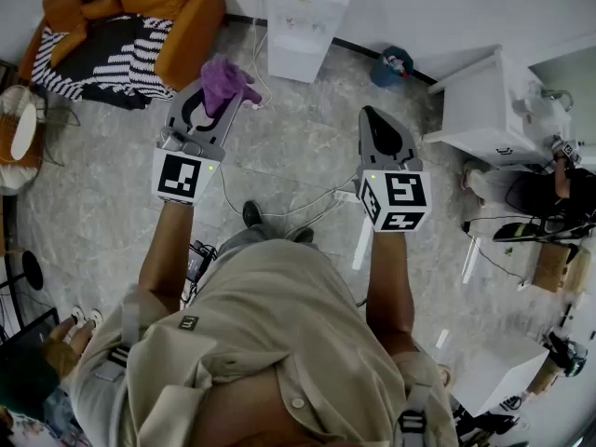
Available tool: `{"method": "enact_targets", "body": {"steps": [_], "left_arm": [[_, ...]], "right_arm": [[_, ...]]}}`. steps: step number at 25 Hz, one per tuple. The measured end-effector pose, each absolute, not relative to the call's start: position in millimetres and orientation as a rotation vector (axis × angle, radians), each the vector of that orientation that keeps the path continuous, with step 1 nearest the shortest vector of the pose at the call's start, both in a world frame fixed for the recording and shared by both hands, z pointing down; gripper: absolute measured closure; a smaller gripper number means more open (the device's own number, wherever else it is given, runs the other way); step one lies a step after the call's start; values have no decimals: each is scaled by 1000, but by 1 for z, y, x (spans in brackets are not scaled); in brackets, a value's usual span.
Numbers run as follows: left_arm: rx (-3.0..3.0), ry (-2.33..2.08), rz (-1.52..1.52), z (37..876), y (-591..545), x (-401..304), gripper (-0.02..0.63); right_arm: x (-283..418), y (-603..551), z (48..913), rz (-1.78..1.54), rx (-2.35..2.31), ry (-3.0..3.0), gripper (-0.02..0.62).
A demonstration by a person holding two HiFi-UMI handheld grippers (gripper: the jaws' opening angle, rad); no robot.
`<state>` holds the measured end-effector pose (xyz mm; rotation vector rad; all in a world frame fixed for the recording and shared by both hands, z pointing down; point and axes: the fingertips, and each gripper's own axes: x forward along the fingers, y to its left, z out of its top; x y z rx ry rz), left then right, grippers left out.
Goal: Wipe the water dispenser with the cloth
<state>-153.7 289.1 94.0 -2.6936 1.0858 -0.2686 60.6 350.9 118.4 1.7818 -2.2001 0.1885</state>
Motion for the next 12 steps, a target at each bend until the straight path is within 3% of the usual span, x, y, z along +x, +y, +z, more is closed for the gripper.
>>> {"method": "enact_targets", "body": {"steps": [12], "left_arm": [[-2735, 1064, -248, 103, 243, -207, 466]], "right_arm": [[8, 307, 122, 222, 1820, -2213, 570]]}}
